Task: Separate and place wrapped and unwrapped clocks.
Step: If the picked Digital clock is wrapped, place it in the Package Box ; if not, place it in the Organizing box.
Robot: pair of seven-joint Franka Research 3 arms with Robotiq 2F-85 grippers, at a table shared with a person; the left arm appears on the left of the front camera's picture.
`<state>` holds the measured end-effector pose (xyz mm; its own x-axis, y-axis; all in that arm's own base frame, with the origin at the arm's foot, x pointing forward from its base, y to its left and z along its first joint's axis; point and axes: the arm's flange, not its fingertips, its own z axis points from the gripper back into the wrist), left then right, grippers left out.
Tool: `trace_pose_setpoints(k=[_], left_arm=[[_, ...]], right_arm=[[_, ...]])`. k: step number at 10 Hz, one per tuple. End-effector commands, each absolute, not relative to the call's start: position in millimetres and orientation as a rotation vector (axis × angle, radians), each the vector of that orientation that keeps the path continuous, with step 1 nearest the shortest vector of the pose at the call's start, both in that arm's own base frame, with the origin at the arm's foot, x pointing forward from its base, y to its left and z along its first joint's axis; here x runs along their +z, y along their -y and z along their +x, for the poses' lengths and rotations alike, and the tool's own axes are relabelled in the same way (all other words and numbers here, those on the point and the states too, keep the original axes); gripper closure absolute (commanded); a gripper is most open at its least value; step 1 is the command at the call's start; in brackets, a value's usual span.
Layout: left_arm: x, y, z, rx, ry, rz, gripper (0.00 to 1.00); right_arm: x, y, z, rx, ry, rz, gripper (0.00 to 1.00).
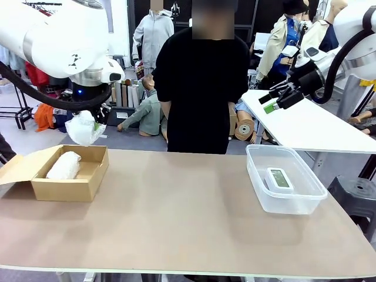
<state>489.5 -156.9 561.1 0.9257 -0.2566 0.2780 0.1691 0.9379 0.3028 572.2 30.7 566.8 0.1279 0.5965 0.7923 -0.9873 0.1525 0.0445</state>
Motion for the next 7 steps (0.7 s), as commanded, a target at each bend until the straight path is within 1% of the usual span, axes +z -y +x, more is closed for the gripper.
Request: trace_pose_setpoints(k=[1, 6, 7], left_arm=[[565.0, 149.2, 490.0, -0.235, 0.32, 0.272, 1.0], [561.0, 153.7, 490.7, -0.221, 0.318, 0.279, 1.0], [556.4, 144.2, 499.2, -0.216, 0.289, 0.338, 1.0]], right_arm=[[567.9, -30.7, 571.7, 1.29, 0.725, 0.677, 0.0], [567.9, -30.7, 571.7, 1.29, 0.725, 0.677, 0.0], [567.9, -30.7, 571.7, 1.29, 0.725, 0.677, 0.0]])
